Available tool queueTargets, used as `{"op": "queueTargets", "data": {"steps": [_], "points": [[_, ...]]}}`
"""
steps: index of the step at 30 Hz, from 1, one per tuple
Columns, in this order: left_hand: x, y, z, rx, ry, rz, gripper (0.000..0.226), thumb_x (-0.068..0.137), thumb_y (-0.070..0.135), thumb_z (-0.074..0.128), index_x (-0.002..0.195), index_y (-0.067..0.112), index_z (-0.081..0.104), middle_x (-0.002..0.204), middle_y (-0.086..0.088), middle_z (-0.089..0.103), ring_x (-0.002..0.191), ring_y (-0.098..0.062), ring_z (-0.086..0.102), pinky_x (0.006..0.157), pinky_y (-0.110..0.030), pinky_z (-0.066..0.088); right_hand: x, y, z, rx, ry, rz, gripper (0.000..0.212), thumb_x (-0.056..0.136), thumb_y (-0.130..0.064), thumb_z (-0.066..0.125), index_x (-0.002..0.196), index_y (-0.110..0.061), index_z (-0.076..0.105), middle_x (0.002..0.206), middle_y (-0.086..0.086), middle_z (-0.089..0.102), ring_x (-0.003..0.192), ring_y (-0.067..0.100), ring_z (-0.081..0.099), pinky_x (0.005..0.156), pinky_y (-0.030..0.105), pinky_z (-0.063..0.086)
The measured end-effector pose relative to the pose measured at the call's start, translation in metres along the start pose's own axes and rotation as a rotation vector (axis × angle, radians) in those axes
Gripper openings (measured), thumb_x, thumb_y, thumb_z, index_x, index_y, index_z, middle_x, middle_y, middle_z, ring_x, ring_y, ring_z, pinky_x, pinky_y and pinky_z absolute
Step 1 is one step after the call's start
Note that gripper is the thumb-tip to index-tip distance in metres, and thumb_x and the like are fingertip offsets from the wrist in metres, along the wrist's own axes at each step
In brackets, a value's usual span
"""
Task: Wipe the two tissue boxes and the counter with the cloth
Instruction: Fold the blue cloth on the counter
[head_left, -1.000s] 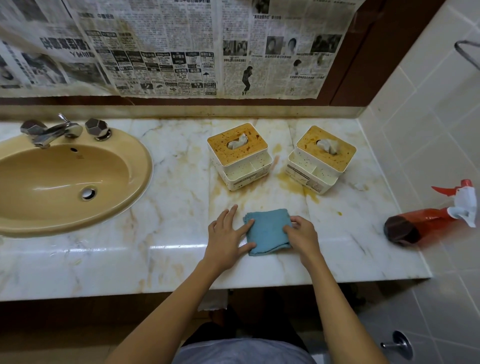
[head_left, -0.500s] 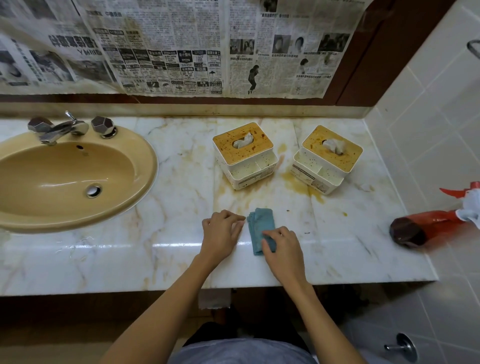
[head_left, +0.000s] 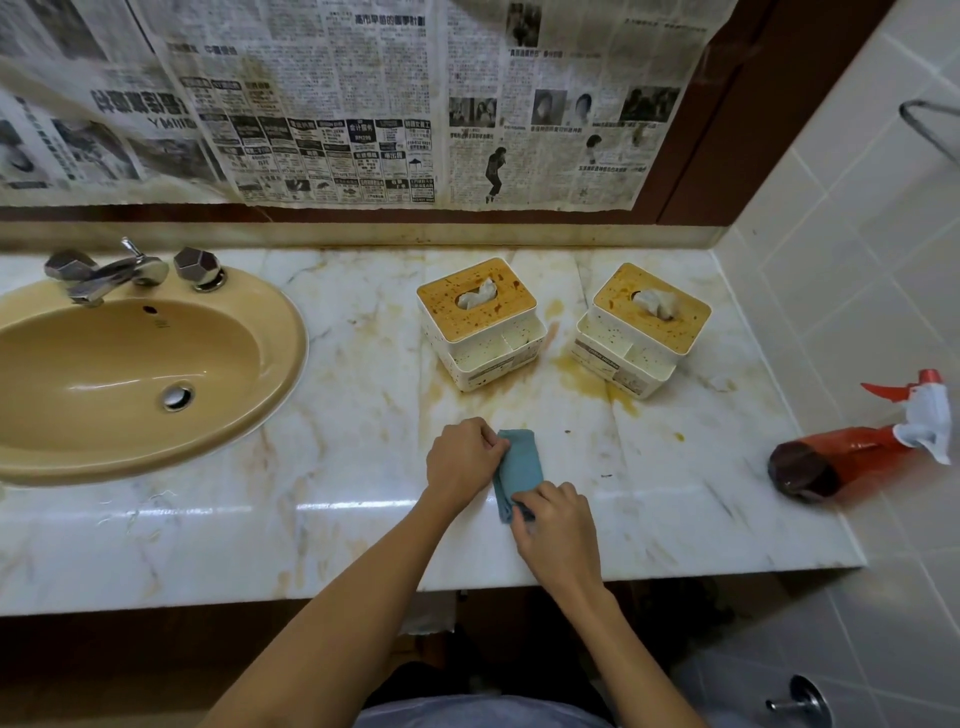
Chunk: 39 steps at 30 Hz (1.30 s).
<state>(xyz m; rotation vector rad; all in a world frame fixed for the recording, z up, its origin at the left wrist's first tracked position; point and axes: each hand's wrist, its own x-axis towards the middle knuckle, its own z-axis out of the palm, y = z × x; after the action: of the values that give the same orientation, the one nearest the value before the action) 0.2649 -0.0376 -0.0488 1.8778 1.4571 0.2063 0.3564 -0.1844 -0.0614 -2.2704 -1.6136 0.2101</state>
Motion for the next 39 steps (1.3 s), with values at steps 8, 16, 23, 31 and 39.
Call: {"op": "queueTargets", "data": {"steps": [8, 16, 23, 31, 39], "points": [[-0.007, -0.014, -0.007, -0.093, 0.03, -0.039, 0.021, 0.091, 0.049, 0.069, 0.087, 0.029, 0.068, 0.078, 0.013, 0.069, 0.077, -0.007, 0.064, 0.058, -0.024, 0.04, 0.035, 0.002, -0.018, 0.394, -0.034, 0.411, 0.039, 0.096, -0.024, 0.063, 0.134, -0.022, 0.057, 0.121, 0.001, 0.051, 0.11, 0.021, 0.056, 0.087, 0.031, 0.052], [-0.002, -0.039, -0.035, -0.102, 0.057, -0.069, 0.019, 0.091, 0.048, 0.071, 0.086, 0.03, 0.07, 0.081, 0.012, 0.071, 0.078, -0.01, 0.066, 0.064, -0.026, 0.045, 0.117, 0.006, -0.035, -0.049, -0.633, -0.139, 0.092, 0.074, -0.009, 0.069, 0.153, -0.036, 0.031, 0.128, 0.0, 0.046, 0.118, 0.023, 0.04, 0.092, 0.041, 0.049], [0.001, -0.05, -0.049, -0.128, 0.066, -0.105, 0.018, 0.089, 0.048, 0.072, 0.084, 0.031, 0.069, 0.08, 0.013, 0.072, 0.079, -0.009, 0.067, 0.066, -0.027, 0.047, 0.133, -0.003, -0.035, -0.13, -0.734, -0.115, 0.026, 0.069, -0.013, 0.081, 0.088, -0.016, 0.064, 0.096, 0.001, 0.054, 0.081, 0.02, 0.057, 0.067, 0.036, 0.051], [0.01, -0.058, -0.063, -0.279, 0.075, -0.113, 0.012, 0.089, 0.04, 0.077, 0.084, 0.029, 0.074, 0.08, 0.01, 0.073, 0.082, -0.009, 0.068, 0.066, -0.024, 0.046, 0.123, 0.013, -0.059, 0.948, -0.568, 0.39, 0.02, 0.086, 0.0, 0.065, 0.09, -0.015, 0.052, 0.089, 0.009, 0.06, 0.084, 0.019, 0.06, 0.068, 0.031, 0.049], [0.039, -0.036, -0.079, -0.412, 0.217, -0.057, 0.06, 0.079, 0.037, 0.088, 0.131, 0.03, 0.059, 0.12, 0.009, 0.062, 0.095, -0.016, 0.066, 0.081, -0.033, 0.055, 0.139, 0.012, -0.071, 1.934, -0.131, 0.789, 0.039, 0.093, 0.012, 0.054, 0.13, -0.001, 0.053, 0.128, 0.026, 0.062, 0.115, 0.041, 0.065, 0.085, 0.049, 0.061]]}}
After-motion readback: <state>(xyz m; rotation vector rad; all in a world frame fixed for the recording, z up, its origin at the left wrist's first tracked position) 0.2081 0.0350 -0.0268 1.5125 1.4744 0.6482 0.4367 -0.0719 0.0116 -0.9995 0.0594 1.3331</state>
